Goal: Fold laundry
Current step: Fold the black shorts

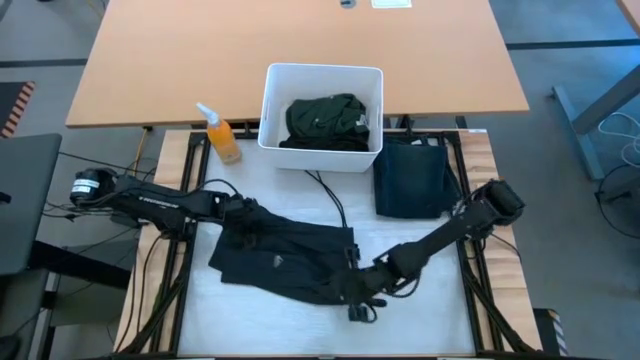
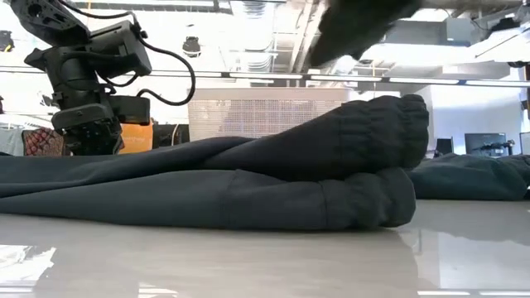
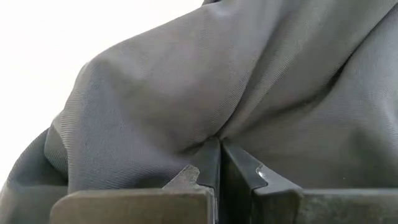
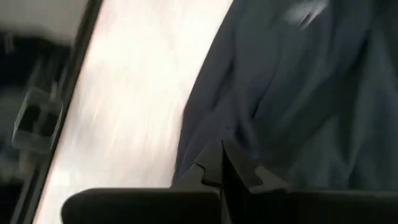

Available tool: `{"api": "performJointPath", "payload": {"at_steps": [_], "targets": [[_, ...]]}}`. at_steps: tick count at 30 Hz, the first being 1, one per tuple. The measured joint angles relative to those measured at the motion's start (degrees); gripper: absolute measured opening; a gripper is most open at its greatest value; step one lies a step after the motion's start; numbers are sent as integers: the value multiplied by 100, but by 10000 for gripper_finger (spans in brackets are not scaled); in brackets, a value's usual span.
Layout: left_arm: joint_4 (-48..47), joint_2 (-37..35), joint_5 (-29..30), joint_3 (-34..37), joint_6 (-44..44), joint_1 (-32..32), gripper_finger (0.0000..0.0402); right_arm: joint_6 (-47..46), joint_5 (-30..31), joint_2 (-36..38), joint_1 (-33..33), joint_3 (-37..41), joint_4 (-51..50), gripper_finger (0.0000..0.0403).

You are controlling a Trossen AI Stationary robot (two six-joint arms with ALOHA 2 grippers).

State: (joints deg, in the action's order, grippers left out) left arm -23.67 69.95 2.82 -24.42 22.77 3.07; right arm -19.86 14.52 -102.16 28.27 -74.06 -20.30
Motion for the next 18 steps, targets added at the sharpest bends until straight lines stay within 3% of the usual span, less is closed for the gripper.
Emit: {"api": "performJointPath", "payload": {"at_steps": [4, 11, 18], "targets": [[-119, -21, 108, -216, -172, 0, 0, -290, -28, -229, -146, 409, 1185, 20], [-520, -62, 61, -556, -265, 4, 0, -875, -115, -1078, -214, 461, 1320, 20], [-706, -95, 149, -560, -262, 108, 0, 126, -1223, -1590, -209, 198, 2498, 20]]}}
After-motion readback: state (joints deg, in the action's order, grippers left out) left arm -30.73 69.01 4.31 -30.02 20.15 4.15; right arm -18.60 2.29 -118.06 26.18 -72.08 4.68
